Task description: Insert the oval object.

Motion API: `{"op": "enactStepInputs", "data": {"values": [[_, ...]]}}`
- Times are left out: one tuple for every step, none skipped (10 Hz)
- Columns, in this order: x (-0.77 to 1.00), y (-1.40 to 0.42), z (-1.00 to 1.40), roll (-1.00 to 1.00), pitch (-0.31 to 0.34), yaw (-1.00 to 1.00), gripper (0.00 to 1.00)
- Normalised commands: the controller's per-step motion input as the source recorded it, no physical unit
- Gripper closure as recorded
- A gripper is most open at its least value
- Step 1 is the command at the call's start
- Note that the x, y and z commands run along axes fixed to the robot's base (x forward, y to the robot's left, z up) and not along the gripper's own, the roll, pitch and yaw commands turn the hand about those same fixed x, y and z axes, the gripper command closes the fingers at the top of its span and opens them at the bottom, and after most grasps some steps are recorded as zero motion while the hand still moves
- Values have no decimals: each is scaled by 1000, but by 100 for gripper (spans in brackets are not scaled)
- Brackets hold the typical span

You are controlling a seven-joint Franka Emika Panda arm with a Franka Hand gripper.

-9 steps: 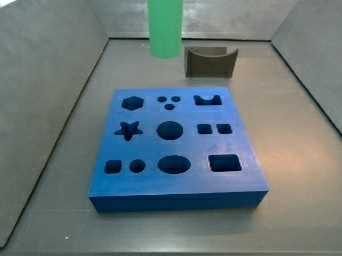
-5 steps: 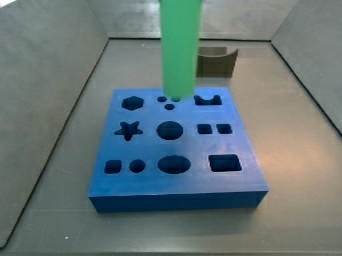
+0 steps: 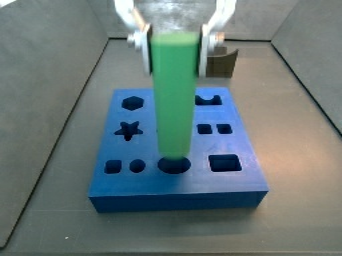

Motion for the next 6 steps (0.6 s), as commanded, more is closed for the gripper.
{"op": "enactStepInputs", "data": {"values": [[0, 0, -51, 31, 0, 0, 100], [0, -40, -300, 161, 0, 6, 100], [120, 0, -283, 204, 59, 0, 100], [151, 0, -260, 196, 73, 0, 100], [214, 14, -246, 183, 93, 0, 100], [246, 11, -246, 174, 93, 0, 100]]}}
